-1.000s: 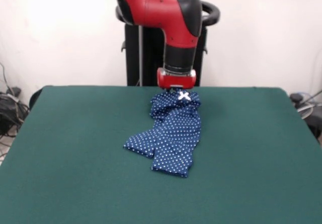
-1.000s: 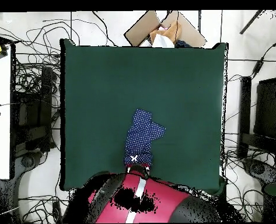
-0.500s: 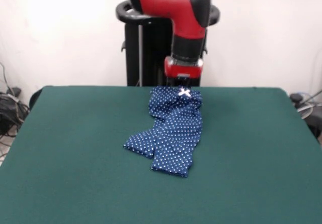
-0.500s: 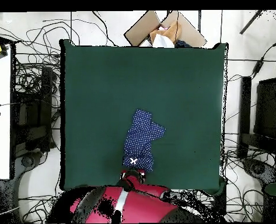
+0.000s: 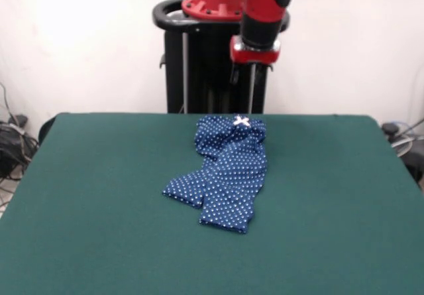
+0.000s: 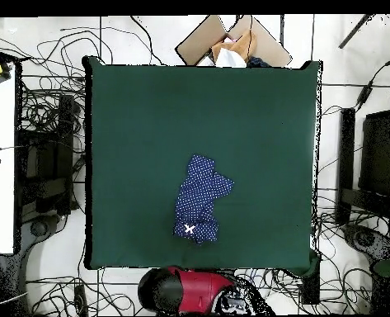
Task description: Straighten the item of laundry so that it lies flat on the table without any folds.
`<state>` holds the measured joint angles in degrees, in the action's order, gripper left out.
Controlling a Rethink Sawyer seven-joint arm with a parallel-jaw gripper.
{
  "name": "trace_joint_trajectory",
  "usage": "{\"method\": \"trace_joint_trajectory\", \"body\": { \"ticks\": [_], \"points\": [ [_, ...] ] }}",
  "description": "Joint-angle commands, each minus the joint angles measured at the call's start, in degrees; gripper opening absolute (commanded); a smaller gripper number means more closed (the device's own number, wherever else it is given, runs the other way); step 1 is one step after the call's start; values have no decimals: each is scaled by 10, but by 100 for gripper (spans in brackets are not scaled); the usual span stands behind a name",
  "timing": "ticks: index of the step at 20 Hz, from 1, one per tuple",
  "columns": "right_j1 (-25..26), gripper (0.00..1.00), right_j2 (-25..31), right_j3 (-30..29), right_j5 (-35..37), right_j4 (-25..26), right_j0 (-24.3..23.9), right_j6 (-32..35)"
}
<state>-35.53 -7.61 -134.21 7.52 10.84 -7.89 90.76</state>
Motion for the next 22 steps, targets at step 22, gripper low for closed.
{"method": "trace_joint_trajectory", "body": {
  "ticks": [22],
  "points": [
    [12,100,56,112,-222,-205,51,155]
  ]
}}
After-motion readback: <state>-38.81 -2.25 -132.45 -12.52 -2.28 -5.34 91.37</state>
